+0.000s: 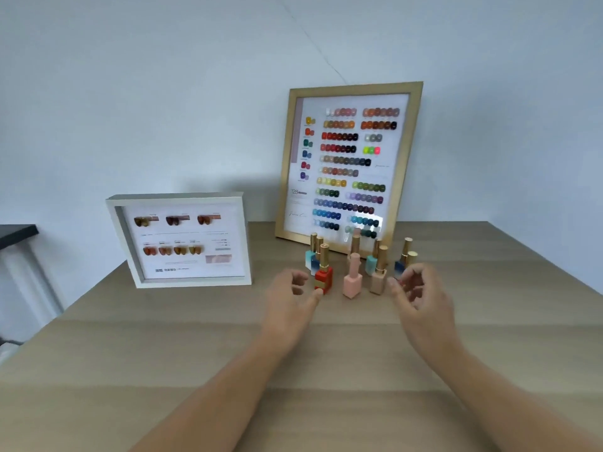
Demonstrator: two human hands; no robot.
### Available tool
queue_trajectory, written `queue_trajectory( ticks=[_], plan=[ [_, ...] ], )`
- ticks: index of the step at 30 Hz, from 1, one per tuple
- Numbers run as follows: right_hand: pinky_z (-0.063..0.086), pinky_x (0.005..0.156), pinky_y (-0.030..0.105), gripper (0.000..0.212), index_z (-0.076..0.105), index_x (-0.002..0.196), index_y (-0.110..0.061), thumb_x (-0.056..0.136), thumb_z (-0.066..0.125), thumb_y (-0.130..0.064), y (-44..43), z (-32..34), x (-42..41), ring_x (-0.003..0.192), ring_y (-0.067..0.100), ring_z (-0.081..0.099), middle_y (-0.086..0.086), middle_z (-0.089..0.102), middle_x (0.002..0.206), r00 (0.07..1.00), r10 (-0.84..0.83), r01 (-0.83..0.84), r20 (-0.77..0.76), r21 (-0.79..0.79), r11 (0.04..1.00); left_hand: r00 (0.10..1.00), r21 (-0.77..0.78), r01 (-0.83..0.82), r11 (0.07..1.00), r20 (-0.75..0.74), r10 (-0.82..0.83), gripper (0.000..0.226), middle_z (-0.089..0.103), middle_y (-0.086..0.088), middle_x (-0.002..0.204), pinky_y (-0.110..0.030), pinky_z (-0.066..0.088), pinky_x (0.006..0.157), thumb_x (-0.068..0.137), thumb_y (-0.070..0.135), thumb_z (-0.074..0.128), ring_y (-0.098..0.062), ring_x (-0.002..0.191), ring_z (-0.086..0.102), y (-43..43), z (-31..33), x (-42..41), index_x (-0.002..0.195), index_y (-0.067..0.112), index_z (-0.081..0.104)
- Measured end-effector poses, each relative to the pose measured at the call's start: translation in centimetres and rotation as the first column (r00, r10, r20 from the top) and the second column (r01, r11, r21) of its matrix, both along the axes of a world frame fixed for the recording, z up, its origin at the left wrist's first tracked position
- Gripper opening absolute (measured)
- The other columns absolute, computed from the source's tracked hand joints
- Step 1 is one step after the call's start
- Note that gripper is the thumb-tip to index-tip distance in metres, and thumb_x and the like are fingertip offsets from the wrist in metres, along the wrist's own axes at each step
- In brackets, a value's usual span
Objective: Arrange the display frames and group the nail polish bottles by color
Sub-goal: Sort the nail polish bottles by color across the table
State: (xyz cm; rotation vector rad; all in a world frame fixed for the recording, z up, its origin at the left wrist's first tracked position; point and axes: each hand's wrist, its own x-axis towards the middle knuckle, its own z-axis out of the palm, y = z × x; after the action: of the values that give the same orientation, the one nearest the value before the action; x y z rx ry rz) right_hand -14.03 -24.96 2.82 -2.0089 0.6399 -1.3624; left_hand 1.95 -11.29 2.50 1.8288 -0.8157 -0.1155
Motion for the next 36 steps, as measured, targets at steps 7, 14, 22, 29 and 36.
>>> queue_trajectory(
  ticks=[7,14,22,29,36],
  plan=[
    [0.044,0.083,0.029,0.047,0.043,0.116,-0.028,0.078,0.071,-0.031,-5.9,-2.3,-0.6,0.094,0.01,0.05,-0.008,0.051,0.109,0.98,-0.056,0.103,-0.19,0.249,0.963,0.993,0.127,-0.047,0.991,-0.099,0.06,0.061,0.051,-0.003,0.126,-0.036,0.044,0.1,0.078,0.033,0.072,-0.017,0.114,0.051,-4.5,-1.7,0.5,0.128,0.016,0.042],
    [0.044,0.088,0.028,0.063,0.04,0.128,-0.026,0.075,0.073,-0.037,-7.8,-2.9,0.7,0.104,0.014,0.05,-0.004,0.051,0.117,0.922,0.098,0.03,-0.375,0.321,0.947,0.999,0.213,-0.035,0.976,-0.013,0.039,0.044,0.059,0.001,0.111,-0.034,0.049,0.09,0.079,0.034,0.07,-0.017,0.101,0.057,-6.3,-2.0,1.5,0.114,0.021,0.046],
    [0.044,0.088,0.032,0.048,0.044,0.123,-0.021,0.083,0.066,-0.033,-7.2,-2.6,0.1,0.105,0.02,0.053,0.002,0.055,0.116,0.904,0.054,0.073,-0.425,0.277,0.958,0.983,0.166,-0.169,0.972,0.096,0.154,0.014,0.063,-0.004,0.098,-0.025,0.036,0.067,0.088,0.025,0.06,-0.014,0.079,0.052,-6.5,-1.5,0.9,0.096,0.018,0.051],
    [0.036,0.07,0.026,0.027,0.048,0.101,-0.023,0.082,0.067,-0.028,-9.8,-2.3,-4.6,0.081,0.016,0.054,-0.001,0.057,0.092,0.951,-0.108,0.197,-0.289,0.296,0.935,0.977,-0.108,0.169,0.98,0.15,-0.152,0.019,0.059,0.013,0.087,-0.012,0.041,0.055,0.086,0.029,0.061,-0.004,0.065,0.052,-4.9,-1.1,-6.1,0.098,0.038,0.05],
    [0.04,0.073,0.029,0.021,0.05,0.093,-0.019,0.082,0.067,-0.025,-14.9,-2.2,-10.2,0.082,0.021,0.057,0.0,0.058,0.087,0.918,-0.339,0.392,-0.204,0.353,0.849,0.891,-0.059,0.453,0.89,0.076,-0.448,0.019,0.055,0.021,0.091,-0.013,0.042,0.064,0.088,0.029,0.059,-0.002,0.077,0.055,-13.7,-1.1,-14.3,0.095,0.041,0.046]
  ],
)
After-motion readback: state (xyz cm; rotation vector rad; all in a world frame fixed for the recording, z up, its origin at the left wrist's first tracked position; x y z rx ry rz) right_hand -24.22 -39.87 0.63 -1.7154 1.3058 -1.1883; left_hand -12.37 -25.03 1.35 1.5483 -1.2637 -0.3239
